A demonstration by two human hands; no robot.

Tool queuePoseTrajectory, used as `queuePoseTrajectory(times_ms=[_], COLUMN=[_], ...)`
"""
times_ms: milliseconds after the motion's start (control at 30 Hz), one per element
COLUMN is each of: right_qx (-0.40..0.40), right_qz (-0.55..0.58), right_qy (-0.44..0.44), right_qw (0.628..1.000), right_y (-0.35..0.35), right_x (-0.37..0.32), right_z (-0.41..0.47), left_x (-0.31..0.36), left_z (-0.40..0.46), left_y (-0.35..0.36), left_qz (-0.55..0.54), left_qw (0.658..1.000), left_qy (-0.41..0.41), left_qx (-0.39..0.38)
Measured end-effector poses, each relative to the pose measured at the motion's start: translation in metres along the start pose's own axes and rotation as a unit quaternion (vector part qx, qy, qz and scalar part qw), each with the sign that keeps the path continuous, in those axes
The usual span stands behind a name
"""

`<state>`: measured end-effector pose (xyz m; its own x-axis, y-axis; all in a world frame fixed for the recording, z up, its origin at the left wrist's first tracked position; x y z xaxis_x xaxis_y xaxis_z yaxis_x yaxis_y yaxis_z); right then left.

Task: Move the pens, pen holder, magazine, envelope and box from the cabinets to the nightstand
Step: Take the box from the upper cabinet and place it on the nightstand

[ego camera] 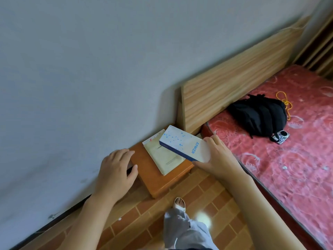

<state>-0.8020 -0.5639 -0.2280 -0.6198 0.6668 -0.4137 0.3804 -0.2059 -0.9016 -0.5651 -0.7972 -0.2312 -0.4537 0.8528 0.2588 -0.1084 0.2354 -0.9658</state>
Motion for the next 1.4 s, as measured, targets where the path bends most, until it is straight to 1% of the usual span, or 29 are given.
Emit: queuePoseTrajectory(times_ms=[167,333,533,667,767,867,1033,1133,1400], right_qx=[-0.025,-0.08,-0.141,-0.164,-0.177,-0.173,-0.169,-0.15,-0.089], right_qz=[0.025,0.024,0.02,0.027,0.024,0.034,0.045,0.054,0.077], right_qy=[0.001,0.019,0.065,0.117,0.153,0.191,0.219,0.237,0.297], right_qw=[0.999,0.996,0.988,0.979,0.972,0.966,0.96,0.958,0.948], right_y=[0.019,0.065,0.151,0.212,0.254,0.291,0.352,0.382,0.443], right_x=[0.03,0.054,0.071,0.088,0.098,0.107,0.113,0.112,0.116], right_z=[0.081,0.133,0.168,0.177,0.181,0.19,0.209,0.22,0.218], left_x=[-0.008,-0.022,-0.054,-0.076,-0.094,-0.113,-0.138,-0.151,-0.165], left_z=[0.064,0.104,0.148,0.175,0.192,0.212,0.229,0.231,0.233], left_y=[0.019,0.056,0.122,0.176,0.209,0.243,0.297,0.322,0.357], left_qz=[0.008,-0.002,0.004,0.004,0.009,0.015,0.031,0.029,0.032], left_qw=[1.0,0.998,0.994,0.989,0.985,0.982,0.973,0.97,0.963], left_qy=[-0.02,-0.034,-0.018,0.017,0.035,0.057,0.09,0.099,0.123], left_qx=[-0.015,-0.05,-0.109,-0.15,-0.167,-0.181,-0.21,-0.22,-0.24])
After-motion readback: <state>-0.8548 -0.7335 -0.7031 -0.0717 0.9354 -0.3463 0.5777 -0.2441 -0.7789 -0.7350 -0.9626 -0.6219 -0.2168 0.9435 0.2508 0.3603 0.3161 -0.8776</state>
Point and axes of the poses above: each hand's wrist, its own z-axis towards the middle knuckle, its own y-axis out of the palm, x = y × z, the point moved 8 cm from there along z, towards the middle knuckle, and after that the axes turned 2 degrees about y, right-handed, at the moved point
